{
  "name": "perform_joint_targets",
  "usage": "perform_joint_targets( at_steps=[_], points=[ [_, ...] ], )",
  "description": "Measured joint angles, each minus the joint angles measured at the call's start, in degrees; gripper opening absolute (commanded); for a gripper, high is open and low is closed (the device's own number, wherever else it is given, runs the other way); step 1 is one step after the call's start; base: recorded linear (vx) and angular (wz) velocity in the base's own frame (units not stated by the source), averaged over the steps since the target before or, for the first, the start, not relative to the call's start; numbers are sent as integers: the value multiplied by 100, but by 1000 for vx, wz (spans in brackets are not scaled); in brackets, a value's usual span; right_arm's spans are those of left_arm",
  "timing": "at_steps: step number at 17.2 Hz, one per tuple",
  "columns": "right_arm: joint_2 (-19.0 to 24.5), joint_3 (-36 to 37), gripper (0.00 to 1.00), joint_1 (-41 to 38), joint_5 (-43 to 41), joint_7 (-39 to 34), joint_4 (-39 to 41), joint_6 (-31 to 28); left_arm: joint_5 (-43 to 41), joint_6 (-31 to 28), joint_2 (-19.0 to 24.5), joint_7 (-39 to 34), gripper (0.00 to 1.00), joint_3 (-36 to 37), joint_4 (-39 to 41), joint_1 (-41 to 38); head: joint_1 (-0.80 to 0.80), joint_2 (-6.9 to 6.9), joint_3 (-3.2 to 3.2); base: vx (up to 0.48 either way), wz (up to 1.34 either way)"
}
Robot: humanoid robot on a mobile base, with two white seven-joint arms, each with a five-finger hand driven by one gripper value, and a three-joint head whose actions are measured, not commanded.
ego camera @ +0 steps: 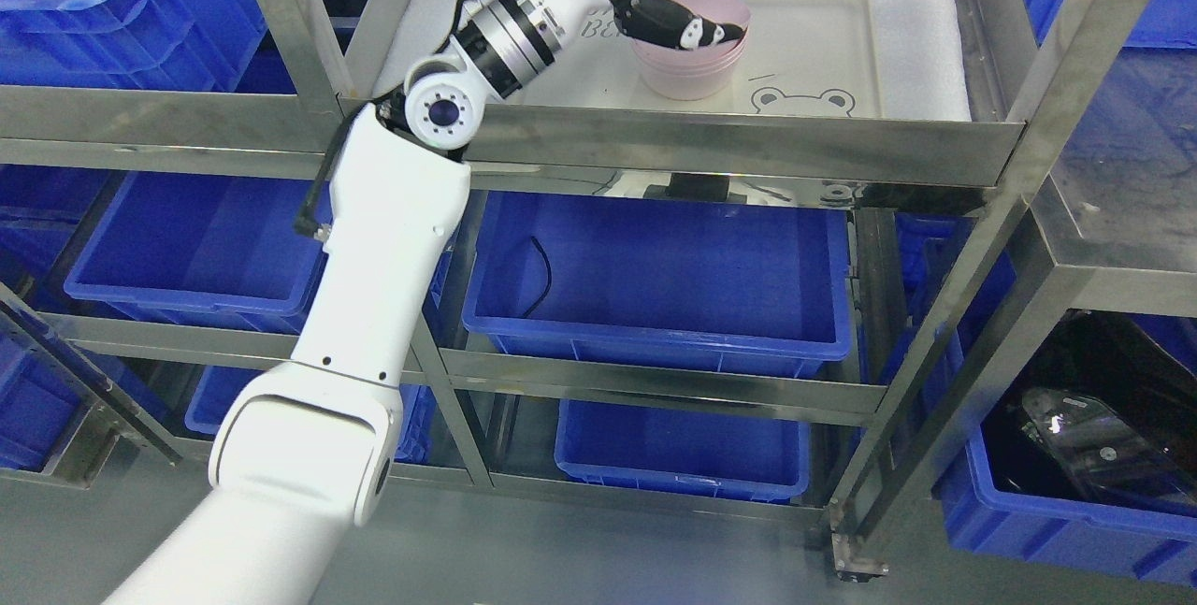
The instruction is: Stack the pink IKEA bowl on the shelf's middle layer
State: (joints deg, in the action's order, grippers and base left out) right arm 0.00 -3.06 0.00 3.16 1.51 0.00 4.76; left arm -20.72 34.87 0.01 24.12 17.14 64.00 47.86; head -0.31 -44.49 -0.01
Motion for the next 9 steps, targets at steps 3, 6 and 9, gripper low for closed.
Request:
perform_joint_targets(
  at_steps=[3,6,9],
  points=[
    [0,0,100,0,0,0,0,0,110,110,0,-118,95,511,536,-724,0,0,0,0,0],
    [0,-1,100,0,0,1,0,0,118,350,0,-138,95,836,887,-1386,0,0,0,0,0],
    [0,-1,100,0,0,1,0,0,119,667,0,-123,95,1036,1167,-2060,0,0,0,0,0]
  ],
)
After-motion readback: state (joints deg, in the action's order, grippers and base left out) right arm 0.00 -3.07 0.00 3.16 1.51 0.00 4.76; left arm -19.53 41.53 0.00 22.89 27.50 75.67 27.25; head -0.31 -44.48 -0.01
